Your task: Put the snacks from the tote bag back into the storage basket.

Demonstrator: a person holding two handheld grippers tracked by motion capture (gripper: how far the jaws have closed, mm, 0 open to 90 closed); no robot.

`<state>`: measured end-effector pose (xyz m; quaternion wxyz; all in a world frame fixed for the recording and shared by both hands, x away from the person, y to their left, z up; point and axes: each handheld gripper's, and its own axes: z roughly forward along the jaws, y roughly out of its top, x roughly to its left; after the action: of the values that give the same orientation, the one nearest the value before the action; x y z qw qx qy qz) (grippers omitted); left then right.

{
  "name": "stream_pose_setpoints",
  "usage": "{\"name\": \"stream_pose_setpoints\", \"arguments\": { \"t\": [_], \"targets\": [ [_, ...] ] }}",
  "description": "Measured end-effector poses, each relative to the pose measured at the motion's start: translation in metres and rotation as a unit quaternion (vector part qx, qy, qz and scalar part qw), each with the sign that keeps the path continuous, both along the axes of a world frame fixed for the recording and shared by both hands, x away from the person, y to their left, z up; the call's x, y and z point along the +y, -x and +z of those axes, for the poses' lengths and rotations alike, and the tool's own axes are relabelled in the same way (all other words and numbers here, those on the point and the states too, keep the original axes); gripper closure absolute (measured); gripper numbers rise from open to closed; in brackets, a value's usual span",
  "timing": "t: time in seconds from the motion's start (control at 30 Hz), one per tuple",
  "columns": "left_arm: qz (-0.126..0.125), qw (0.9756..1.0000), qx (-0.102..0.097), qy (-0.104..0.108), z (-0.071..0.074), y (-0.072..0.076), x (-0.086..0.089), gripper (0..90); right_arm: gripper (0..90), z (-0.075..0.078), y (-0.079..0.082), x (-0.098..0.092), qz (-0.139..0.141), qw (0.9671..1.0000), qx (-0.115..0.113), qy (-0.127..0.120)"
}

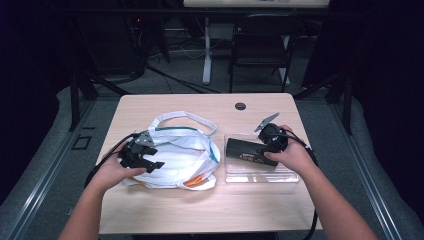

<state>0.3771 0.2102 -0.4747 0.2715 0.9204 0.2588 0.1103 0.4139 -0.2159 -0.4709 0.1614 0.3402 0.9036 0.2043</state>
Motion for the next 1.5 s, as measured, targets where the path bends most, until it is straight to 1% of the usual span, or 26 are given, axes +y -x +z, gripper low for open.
{"name": "stream_pose_setpoints", "arguments": {
  "t": [0.07,0.1,0.13,0.17,0.2,0.27,0.3,0.33,0.37,0.4,0.43,0.5,0.57,0.63,0.77,0.83,0.9,0.93,1.03,1.13,1.2,1.23,1.3,1.37,1.4,1.5],
  "targets": [
    [0.004,1.0000,-0.002,0.004,0.002,0.001,0.001,43.2,53.8,0.002,0.002,-0.001,-0.018,0.9997,0.002,-0.019],
    [0.005,1.0000,-0.002,0.005,0.002,0.001,0.001,43.1,54.0,0.003,0.003,-0.002,-0.025,0.9992,-0.002,-0.032],
    [0.006,1.0000,0.000,0.007,0.003,0.002,0.002,43.0,54.6,0.004,0.004,-0.003,-0.031,0.9987,-0.010,-0.038],
    [0.008,0.9999,-0.001,0.008,0.004,0.002,0.002,43.0,55.0,0.005,0.006,-0.004,-0.038,0.9983,-0.012,-0.043],
    [0.010,0.9999,-0.004,0.010,0.005,0.003,0.002,43.0,55.3,0.005,0.008,-0.004,-0.045,0.9975,-0.017,-0.051],
    [0.012,0.9998,-0.006,0.013,0.005,0.004,0.002,43.2,55.3,0.004,0.014,-0.005,-0.064,0.9949,-0.029,-0.072],
    [0.013,0.9998,-0.007,0.015,0.006,0.005,0.002,43.3,55.3,0.004,0.016,-0.005,-0.069,0.9939,-0.029,-0.081],
    [0.016,0.9996,-0.008,0.021,0.006,0.006,0.002,43.4,55.3,0.004,0.018,-0.005,-0.070,0.9937,-0.027,-0.083],
    [0.019,0.9995,-0.012,0.024,0.006,0.007,0.002,43.5,55.2,0.003,0.020,-0.004,-0.075,0.9937,-0.029,-0.078],
    [0.022,0.9994,-0.014,0.024,0.005,0.008,0.002,43.7,55.4,0.003,0.023,-0.003,-0.078,0.9934,-0.038,-0.075],
    [0.024,0.9993,-0.016,0.024,0.005,0.009,0.002,43.7,55.8,0.002,0.025,-0.003,-0.078,0.9933,-0.036,-0.077],
    [0.023,0.9994,-0.012,0.024,0.004,0.011,0.000,43.9,56.4,0.002,0.027,-0.004,-0.090,0.9918,-0.035,-0.084],
    [0.024,0.9995,-0.014,0.015,0.006,0.013,-0.001,43.9,56.3,0.002,0.027,-0.006,-0.096,0.9908,-0.032,-0.090],
    [0.027,0.9993,-0.019,0.020,0.009,0.016,-0.001,43.9,56.5,0.002,0.029,-0.010,-0.108,0.9893,-0.030,-0.093],
    [0.030,0.9987,-0.028,0.031,0.015,0.021,0.000,44.0,57.1,0.004,0.033,-0.017,-0.126,0.9854,-0.036,-0.108],
    [0.030,0.9985,-0.031,0.035,0.016,0.023,0.000,44.1,56.8,0.004,0.035,-0.020,-0.132,0.9847,-0.035,-0.108],
    [0.029,0.9983,-0.035,0.037,0.016,0.026,0.001,44.1,56.1,0.004,0.036,-0.023,-0.133,0.9852,-0.033,-0.102],
    [0.030,0.9982,-0.036,0.038,0.016,0.028,0.003,44.1,56.0,0.003,0.037,-0.025,-0.139,0.9846,-0.032,-0.102],
    [0.037,0.9979,-0.035,0.039,0.013,0.029,0.007,44.1,54.8,-0.002,0.038,-0.029,-0.148,0.9849,-0.020,-0.087],
    [0.044,0.9978,-0.033,0.037,0.010,0.030,0.010,44.1,54.4,-0.007,0.037,-0.032,-0.163,0.9835,-0.012,-0.076],
    [0.046,0.9977,-0.033,0.037,0.009,0.031,0.012,44.1,53.8,-0.011,0.037,-0.034,-0.172,0.9815,-0.008,-0.084],
    [0.047,0.9977,-0.033,0.035,0.008,0.032,0.013,44.1,52.9,-0.012,0.036,-0.036,-0.173,0.9813,-0.004,-0.084],
    [0.048,0.9976,-0.035,0.035,0.008,0.033,0.015,44.1,49.8,-0.014,0.036,-0.038,-0.176,0.9809,-0.003,-0.083],
    [0.050,0.9976,-0.034,0.033,0.007,0.035,0.016,44.1,49.4,-0.016,0.035,-0.040,-0.177,0.9812,0.002,-0.077],
    [0.051,0.9976,-0.034,0.032,0.006,0.035,0.016,44.1,49.4,-0.017,0.035,-0.041,-0.181,0.9805,0.001,-0.076],
    [0.051,0.9978,-0.032,0.028,0.006,0.036,0.016,44.1,49.4,-0.020,0.033,-0.045,-0.187,0.9793,0.012,-0.078]
  ]
}}
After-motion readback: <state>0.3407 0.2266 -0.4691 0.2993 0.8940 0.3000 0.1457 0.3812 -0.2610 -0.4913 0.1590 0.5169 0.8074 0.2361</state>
